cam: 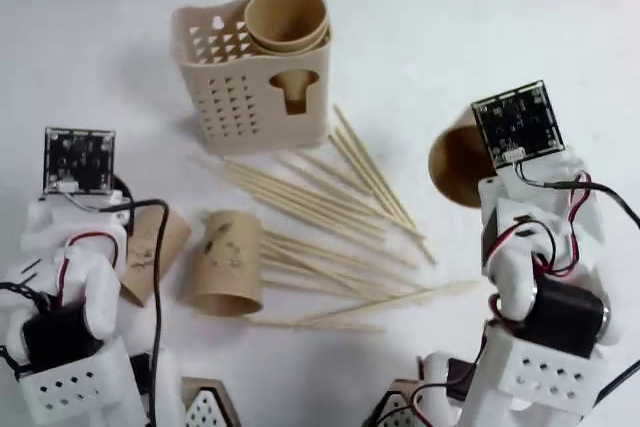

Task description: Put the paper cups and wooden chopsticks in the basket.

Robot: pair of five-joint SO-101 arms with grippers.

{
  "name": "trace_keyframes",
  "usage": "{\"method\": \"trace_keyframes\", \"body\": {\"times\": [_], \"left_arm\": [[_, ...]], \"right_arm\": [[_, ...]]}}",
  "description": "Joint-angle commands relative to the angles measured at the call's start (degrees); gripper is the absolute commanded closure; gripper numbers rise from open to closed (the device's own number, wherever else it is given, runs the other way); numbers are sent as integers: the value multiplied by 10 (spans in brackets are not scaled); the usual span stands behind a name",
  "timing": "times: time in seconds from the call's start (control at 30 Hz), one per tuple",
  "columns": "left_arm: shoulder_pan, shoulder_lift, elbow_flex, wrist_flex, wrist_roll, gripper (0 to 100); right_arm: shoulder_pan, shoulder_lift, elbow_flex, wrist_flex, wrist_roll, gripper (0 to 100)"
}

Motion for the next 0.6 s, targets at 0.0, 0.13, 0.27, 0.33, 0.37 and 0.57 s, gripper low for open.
{"method": "trace_keyframes", "body": {"times": [0.0,0.13,0.27,0.33,0.37,0.57], "left_arm": [[-22,-29,63,-60,10,861],[-25,-61,150,-107,11,861],[-23,-102,224,-138,30,861],[-25,-128,254,-152,47,861],[-25,-141,266,-154,47,861],[-25,-229,322,-151,49,861]], "right_arm": [[-34,39,-83,10,-44,979],[-86,141,-194,49,-87,979],[-132,255,-348,98,-135,979],[-157,302,-434,127,-151,979],[-171,325,-478,142,-157,979],[-254,451,-704,190,-195,979]]}}
